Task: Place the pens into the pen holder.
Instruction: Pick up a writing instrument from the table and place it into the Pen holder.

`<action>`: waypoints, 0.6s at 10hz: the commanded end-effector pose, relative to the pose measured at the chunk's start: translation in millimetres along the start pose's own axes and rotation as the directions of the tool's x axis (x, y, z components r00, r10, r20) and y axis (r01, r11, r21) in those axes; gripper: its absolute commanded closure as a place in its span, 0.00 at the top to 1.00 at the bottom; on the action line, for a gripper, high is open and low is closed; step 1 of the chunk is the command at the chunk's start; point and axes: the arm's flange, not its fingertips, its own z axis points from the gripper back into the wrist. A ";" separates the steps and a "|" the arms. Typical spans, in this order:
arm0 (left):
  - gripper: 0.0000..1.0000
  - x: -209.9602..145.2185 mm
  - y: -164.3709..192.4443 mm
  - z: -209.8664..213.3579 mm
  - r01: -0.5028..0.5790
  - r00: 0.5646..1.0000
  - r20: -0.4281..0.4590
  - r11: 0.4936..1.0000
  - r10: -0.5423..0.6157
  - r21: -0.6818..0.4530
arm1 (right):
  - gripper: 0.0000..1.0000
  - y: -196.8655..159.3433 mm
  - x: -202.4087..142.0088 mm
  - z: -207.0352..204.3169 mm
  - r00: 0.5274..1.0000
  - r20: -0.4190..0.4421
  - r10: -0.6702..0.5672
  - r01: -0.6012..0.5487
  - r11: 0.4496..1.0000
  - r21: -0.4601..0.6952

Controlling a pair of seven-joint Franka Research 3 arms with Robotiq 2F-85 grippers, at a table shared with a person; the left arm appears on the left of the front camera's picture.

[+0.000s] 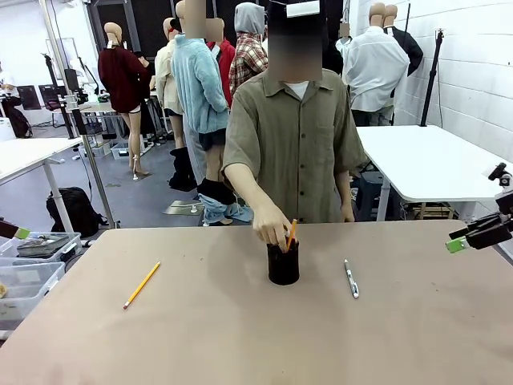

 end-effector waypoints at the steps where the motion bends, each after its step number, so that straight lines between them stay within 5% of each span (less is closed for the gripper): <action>1: 1.00 -1.4 0.9 -1.3 -0.013 1.000 -0.002 1.000 0.013 -0.004 | 0.81 -6.0 1.0 -14.5 0.991 0.103 0.087 -0.096 0.992 0.085; 2: 1.00 -1.4 0.9 -1.3 -0.013 1.000 -0.002 1.000 0.013 -0.004 | 0.81 -3.9 12.5 -21.8 0.988 0.132 0.081 -0.093 0.992 0.088; 6: 1.00 -1.4 0.9 -1.3 -0.013 1.000 -0.002 1.000 0.013 -0.004 | 0.81 39.5 92.2 -83.7 0.985 -0.146 0.088 -0.086 0.996 0.023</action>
